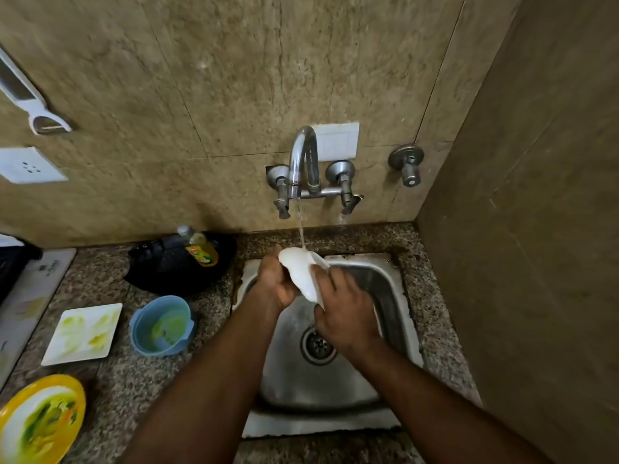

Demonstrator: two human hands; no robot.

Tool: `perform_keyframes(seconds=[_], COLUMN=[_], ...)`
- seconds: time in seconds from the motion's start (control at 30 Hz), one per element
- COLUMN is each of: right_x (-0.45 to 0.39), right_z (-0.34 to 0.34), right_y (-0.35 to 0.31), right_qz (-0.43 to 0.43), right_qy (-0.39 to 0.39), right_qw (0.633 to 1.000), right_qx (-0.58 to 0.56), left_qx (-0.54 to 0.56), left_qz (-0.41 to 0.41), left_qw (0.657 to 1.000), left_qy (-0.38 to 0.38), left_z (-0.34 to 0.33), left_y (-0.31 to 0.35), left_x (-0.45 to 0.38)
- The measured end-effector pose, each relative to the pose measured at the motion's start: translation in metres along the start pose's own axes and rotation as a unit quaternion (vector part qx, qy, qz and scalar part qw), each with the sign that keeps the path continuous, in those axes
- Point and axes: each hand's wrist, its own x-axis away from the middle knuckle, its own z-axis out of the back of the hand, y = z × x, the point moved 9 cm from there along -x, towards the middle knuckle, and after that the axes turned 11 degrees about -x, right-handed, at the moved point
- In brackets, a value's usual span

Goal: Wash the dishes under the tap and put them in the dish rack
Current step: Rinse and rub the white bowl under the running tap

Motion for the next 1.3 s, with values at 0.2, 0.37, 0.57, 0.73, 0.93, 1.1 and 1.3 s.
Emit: perform_keyframes(seconds=[0.2,0.37,0.57,0.73,0.93,1.1,1.3], right_x=[0.014,0.004,-0.046,-0.088,-0.066,-0.096,-0.109], right_z=[-0.029,-0.035,-0.037,-0.061,-0.049,-0.071,-0.065], right_y=[0.018,-0.001,0.003,0.037,-0.014,0.025,0.027], right_qz=[-0.01,0.04,0.015,-0.184,0.1,-0.109,-0.117], right_qy=[-0.053,-0.066,-0.045,-0.079,-0.047,-0.061,-0.057], right_qw=[0.997,0.975,0.968,0.942,0.977,0.943,0.933], right_qx=[-0.047,-0.206,-0.246,-0.269,-0.184,-0.307,-0.335], left_qx=[-0.051,-0.078,-0.089,-0.153,-0.085,-0.153,-0.135], left_qz=[-0.039,-0.044,-0.092,-0.126,-0.139,-0.161,-0.165], left_qw=[0.998,0.996,0.992,0.979,0.986,0.975,0.976], left_qy=[0.018,0.014,0.008,0.042,-0.04,-0.018,-0.041], left_z=[0.008,0.007,0.002,0.008,0.017,0.026,0.031], left_y=[0.003,0.004,0.006,0.005,0.01,0.009,0.007], left_x=[-0.003,-0.002,0.001,0.011,0.013,0.018,0.017])
